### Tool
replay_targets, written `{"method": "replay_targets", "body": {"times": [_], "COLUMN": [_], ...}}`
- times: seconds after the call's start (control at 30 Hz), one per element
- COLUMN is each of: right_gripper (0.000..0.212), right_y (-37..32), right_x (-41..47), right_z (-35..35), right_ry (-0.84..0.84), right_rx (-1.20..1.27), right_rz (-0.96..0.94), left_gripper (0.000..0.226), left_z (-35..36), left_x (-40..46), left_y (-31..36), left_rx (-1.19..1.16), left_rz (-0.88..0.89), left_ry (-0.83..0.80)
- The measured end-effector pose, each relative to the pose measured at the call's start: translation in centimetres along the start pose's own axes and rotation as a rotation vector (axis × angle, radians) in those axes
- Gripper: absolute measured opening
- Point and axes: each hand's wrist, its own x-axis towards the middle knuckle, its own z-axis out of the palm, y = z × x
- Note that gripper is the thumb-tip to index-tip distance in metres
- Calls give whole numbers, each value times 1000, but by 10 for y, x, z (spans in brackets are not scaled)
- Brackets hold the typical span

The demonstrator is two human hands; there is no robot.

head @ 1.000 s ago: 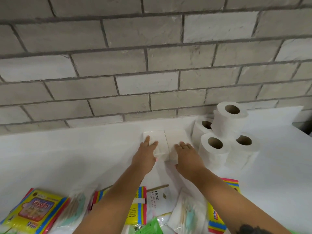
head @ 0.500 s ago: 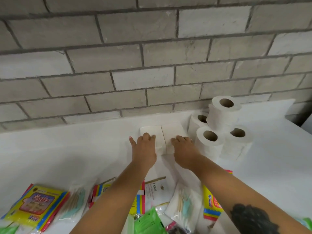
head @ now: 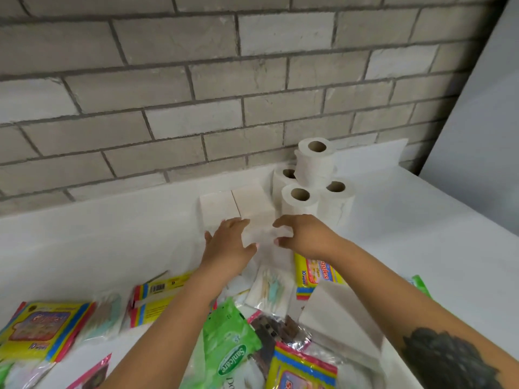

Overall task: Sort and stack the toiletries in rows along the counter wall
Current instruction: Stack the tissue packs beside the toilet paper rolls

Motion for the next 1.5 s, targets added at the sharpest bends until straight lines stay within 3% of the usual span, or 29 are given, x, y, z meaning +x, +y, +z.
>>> {"method": "replay_targets", "body": {"times": [0.17,0.27,0.37,0.53,0.77,1.0,1.17,1.23,1.37,1.5], "right_gripper": [42,40,37,35,36,27,28,44,98,117], "right_y": [16,25,35,49,68,90,99,97,89,87], "right_x": [-39,-58,-70,-92,-126,-158,-171,-178,-194,-207], "right_z": [-9,-15,-17,-22,-35,-47,-40,-37,-31,-18], "right_ry": [74,128,174,207,252,270,96,-9,-319,-447], "right_rx": [46,72,98,150,171,213,166,106,1,-262], "right_rz": [52,79,116,156,179,277,331,324,360,362], "left_gripper": [57,71,105,123,108,99,107,106,103,100], "left_z": [19,35,49,51,56,47,41,39,41,44], "left_x": [-32,-51,-59,-59,-62,-60,-53,-53,-54,-60], "left_y": [35,53,64,90,101,94,85,84,82,82], "left_rx": [-181,-232,-151,177,54,-111,-214,-219,-219,-242], "left_rz": [176,340,450,623,627,521,432,389,296,242], "left_ry": [7,-180,-463,-633,-596,-519,-448,-425,-373,-324]}}
